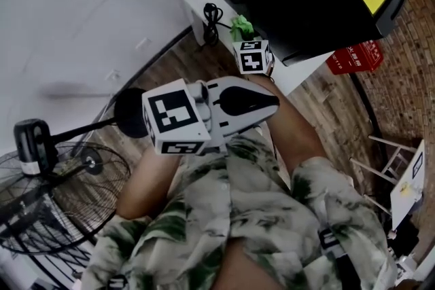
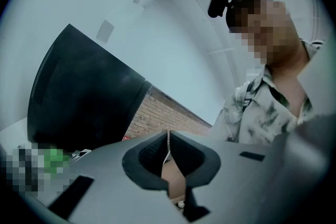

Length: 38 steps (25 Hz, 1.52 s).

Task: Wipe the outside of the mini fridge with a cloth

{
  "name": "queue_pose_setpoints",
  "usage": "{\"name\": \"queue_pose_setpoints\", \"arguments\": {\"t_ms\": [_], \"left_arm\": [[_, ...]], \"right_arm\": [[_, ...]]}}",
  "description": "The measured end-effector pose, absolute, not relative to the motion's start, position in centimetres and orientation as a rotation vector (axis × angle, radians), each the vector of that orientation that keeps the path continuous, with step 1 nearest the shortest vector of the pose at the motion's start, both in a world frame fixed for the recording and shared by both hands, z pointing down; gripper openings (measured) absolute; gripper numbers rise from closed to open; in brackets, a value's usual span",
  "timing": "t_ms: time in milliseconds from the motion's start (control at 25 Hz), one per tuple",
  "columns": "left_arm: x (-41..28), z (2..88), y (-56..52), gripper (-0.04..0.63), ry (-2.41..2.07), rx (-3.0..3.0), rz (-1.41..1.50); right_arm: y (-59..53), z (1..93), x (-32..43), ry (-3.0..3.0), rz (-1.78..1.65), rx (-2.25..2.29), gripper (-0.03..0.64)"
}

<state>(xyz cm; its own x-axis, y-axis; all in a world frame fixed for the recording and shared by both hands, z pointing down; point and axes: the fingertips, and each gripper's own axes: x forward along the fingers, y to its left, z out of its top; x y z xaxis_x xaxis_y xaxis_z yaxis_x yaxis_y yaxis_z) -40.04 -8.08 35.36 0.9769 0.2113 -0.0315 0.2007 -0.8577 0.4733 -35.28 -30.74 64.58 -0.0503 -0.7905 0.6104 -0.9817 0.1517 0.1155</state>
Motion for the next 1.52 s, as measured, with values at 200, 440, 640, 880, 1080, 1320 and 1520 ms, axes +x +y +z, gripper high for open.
{"name": "queue_pose_setpoints", "arguments": {"t_ms": [200,440,640,880,1080,1320,1520], "left_arm": [[-38.6,34.7,-7.2,0.029,0.243,2.66,0.021],[-35.3,33.4,-5.0,0.029,0.148,2.717,-0.017],[-32.6,33.1,-3.3,0.029,0.02,2.745,-0.015],[-30.1,33.9,0.0,0.029,-0.154,2.766,0.003],[-29.2,35.4,2.7,0.029,-0.302,2.754,0.032],[-29.0,37.4,5.3,0.028,-0.449,2.728,0.073],[-28.9,38.9,7.4,0.028,-0.532,2.695,0.078]], "right_arm": [[-27.0,60.9,-36.9,-2.073,0.449,1.555,0.094],[-20.4,55.5,-36.3,-2.299,0.385,1.343,0.094],[-13.9,51.2,-33.6,-2.432,0.332,1.18,0.094],[-6.7,47.3,-28.2,-2.525,0.269,1.064,0.094],[-1.8,44.7,-24.3,-2.594,0.255,1.032,0.094],[2.3,42.5,-21.1,-2.651,0.272,1.074,0.094],[5.0,41.5,-19.4,-2.685,0.247,1.063,0.094]]}}
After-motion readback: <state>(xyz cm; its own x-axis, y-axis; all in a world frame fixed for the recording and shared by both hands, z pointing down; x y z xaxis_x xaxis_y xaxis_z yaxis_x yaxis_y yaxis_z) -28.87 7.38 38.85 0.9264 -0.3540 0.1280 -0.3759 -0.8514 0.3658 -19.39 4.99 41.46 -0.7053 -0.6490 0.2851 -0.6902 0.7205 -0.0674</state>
